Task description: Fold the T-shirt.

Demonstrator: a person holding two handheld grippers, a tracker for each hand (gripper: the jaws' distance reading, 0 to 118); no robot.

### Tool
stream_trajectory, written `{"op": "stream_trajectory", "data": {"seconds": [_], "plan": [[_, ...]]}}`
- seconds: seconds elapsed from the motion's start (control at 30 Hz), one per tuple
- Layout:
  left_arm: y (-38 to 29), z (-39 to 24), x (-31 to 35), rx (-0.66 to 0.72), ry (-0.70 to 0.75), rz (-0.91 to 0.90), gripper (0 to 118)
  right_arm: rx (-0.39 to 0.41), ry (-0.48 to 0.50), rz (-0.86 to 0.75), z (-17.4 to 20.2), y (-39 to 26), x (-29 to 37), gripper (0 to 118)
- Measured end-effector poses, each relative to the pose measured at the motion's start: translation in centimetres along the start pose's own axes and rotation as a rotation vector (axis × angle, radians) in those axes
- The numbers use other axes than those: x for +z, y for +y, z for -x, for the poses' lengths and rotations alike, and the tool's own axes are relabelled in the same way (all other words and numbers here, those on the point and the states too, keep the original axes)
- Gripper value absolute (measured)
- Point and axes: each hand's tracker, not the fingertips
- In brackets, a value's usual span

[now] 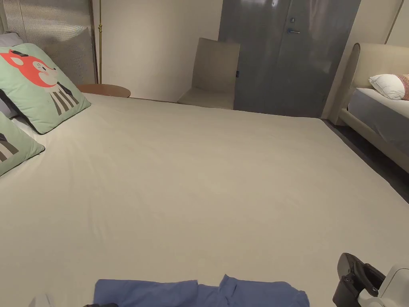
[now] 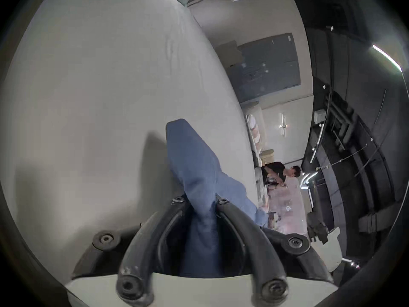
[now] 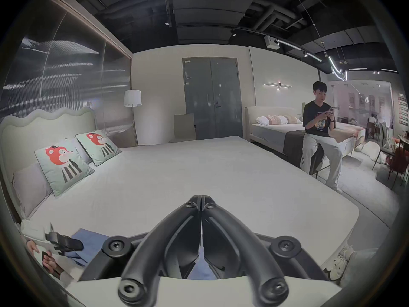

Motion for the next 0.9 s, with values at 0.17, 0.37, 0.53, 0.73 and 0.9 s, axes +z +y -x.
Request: {"op": "stream_trajectory", "data": {"seconds": [0.17,0.37,0.53,0.73,0.9], "plan": [[1.2,-2.0,5.8,-0.071,0.086,-0.140,9,-0.006,0.017,0.003,0.3,-0.2,-0.3,1],[0.4,-8.6,6.5,-0.239,0.064,-0.131,9,-0.026,0.053,0.015,0.7,-0.9,-0.7,1],[-2.6,-15.8,0.2,-0.427,-0.001,-0.018,9,-0.047,0.059,0.005,-0.1,-0.8,-0.5,1],[-9.6,-18.7,-12.5,-0.563,0.156,0.168,9,-0.090,0.023,-0.016,-2.8,-0.8,0.6,1],[-15.4,-18.5,-19.0,-0.673,0.276,0.226,50,-0.115,-0.021,-0.024,-5.2,-1.0,1.5,1]]}}
